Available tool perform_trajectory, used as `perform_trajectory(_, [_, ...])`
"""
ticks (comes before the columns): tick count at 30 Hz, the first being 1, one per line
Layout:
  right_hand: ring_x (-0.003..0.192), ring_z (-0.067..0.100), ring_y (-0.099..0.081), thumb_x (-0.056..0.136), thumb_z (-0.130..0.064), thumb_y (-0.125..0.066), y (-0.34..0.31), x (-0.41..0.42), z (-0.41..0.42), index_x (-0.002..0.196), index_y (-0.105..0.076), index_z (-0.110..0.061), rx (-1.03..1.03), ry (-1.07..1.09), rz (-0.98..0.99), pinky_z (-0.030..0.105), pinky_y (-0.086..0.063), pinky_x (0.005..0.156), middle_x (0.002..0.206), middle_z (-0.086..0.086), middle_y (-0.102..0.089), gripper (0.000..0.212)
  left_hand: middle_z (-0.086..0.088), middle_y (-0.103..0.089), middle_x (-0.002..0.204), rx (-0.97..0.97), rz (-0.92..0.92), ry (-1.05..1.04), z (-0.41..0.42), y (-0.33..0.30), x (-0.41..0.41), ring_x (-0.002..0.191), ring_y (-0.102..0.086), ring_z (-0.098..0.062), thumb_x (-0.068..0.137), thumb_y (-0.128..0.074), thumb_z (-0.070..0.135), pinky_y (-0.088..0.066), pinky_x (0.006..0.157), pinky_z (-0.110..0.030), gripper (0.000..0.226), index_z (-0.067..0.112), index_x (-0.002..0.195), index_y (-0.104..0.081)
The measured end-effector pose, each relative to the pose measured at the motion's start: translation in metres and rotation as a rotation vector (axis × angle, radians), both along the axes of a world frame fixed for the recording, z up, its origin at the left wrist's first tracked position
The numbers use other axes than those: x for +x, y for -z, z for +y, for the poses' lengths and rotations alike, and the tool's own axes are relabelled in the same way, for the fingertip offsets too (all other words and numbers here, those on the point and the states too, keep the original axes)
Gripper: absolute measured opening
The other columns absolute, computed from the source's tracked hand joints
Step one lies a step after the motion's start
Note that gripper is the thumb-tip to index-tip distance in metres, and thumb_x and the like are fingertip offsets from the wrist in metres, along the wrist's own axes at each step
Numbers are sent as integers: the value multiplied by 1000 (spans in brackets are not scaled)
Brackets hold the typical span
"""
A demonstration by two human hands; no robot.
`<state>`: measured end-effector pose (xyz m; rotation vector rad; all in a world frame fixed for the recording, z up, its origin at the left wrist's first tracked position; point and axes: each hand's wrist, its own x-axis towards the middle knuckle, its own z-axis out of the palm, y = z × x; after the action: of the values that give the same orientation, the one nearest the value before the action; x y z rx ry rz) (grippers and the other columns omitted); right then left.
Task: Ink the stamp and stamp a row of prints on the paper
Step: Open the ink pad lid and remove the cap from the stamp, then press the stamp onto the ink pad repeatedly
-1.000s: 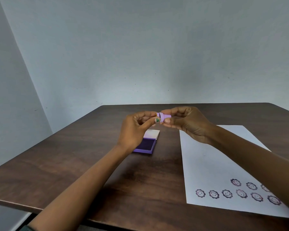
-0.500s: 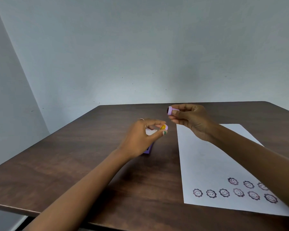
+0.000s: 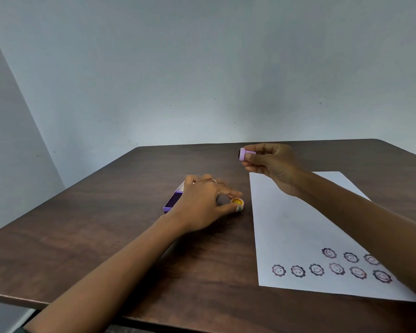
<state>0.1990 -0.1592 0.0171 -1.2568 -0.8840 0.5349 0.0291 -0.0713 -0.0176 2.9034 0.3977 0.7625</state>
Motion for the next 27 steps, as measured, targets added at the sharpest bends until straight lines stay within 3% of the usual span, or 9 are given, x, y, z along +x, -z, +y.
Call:
perform_trajectory(4, [72, 19, -64, 81, -1, -65, 0, 0, 0, 105, -64, 1, -7, 14, -15, 25, -57, 71, 87, 13, -66, 24, 19, -63, 120, 19, 7, -30, 3, 1, 1, 121, -44, -5, 83, -49, 62, -19, 97, -33, 41, 40, 115, -62])
perform_trajectory(8, [72, 20, -63, 81, 0, -65, -1, -1, 0, 104, -65, 0, -12, 26, -18, 23, -57, 69, 94, 18, -65, 23, 20, -64, 115, -29, -37, -36, 4, -4, -1, 116, -47, -5, 83, -53, 57, -22, 94, -34, 34, 42, 112, -63])
perform_trajectory(12, [73, 21, -63, 81, 0, -65, -1, -2, -1, 104, -64, 2, -17, 39, -36, 22, -57, 68, 94, 19, -64, 23, 18, -63, 108, -204, -73, -57, 19, -26, -16, 108, -57, -11, 78, -62, 54, -36, 98, -37, 31, 41, 106, -66])
perform_trajectory(15, [78, 21, -62, 81, -1, -65, -3, -4, -2, 99, -67, -2, -42, 25, -115, 20, -57, 68, 94, 16, -66, 17, 17, -58, 117, -358, -64, -146, 40, -38, -34, 103, -58, -8, 74, -64, 60, -39, 95, -35, 44, 40, 113, -63])
perform_trajectory(18, [76, 16, -63, 81, 3, -64, -5, -7, -1, 102, -66, -2, -79, 22, -202, 17, -57, 65, 95, 14, -66, 21, 7, -51, 135, -524, 100, -177, 57, -35, -50, 113, -52, -13, 76, -64, 53, -38, 91, -29, 60, 31, 130, -52])
perform_trajectory(22, [74, 11, -63, 81, -1, -65, -11, -16, 0, 94, -67, -12, -88, -23, -338, 13, -56, 62, 89, 9, -67, 17, 2, -35, 149, -655, 299, -209, 74, -33, -67, 128, -41, -19, 71, -69, 53, -35, 103, -32, 83, 31, 142, -32])
perform_trajectory(27, [78, 16, -65, 79, -2, -66, -14, -32, 8, 94, -71, -11, -182, -92, -524, 29, -56, 73, 93, 10, -71, 18, 9, -33, 149, -694, 391, -177, 81, -34, -77, 131, -34, -13, 56, -78, 56, -29, 101, -26, 97, 35, 140, -35])
